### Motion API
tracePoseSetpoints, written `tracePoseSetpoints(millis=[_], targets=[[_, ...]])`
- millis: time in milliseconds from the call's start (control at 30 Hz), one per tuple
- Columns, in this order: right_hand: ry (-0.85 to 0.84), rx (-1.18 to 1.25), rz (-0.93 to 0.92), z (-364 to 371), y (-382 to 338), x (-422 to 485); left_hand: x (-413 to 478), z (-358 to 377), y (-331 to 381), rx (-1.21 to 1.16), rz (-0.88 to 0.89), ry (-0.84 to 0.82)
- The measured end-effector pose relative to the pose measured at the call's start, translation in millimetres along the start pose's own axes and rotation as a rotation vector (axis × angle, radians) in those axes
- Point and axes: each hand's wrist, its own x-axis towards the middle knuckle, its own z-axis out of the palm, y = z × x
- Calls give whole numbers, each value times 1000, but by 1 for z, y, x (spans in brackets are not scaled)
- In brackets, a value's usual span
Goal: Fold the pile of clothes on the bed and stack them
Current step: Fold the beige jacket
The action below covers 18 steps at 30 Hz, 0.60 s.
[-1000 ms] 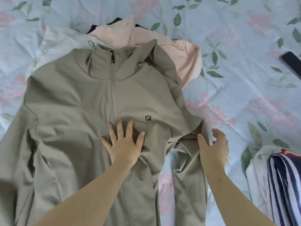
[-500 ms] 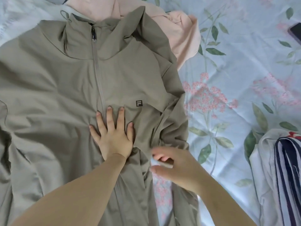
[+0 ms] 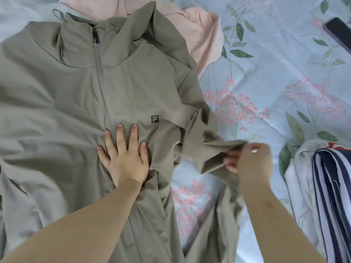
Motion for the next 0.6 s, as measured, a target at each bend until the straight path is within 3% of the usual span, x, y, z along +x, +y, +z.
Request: tracePoseSetpoints(millis=[67, 133, 267, 333, 500, 600], targets=[[293, -3, -314, -6, -26, 16, 0, 1, -1, 9, 8, 12], [417, -90, -523, -9, -42, 30, 0, 2, -2, 6, 14, 23], [380, -439, -481, -1, -37, 41, 0, 4, -2, 5, 11, 30], [328, -501, -498, 3, -26, 39, 0, 4, -2, 8, 11, 28], [241, -411, -22, -17, 13, 46, -1, 2, -2, 16, 4, 0], [131, -332, -25, -31, 22, 53, 0, -2, 0, 32, -6, -46]])
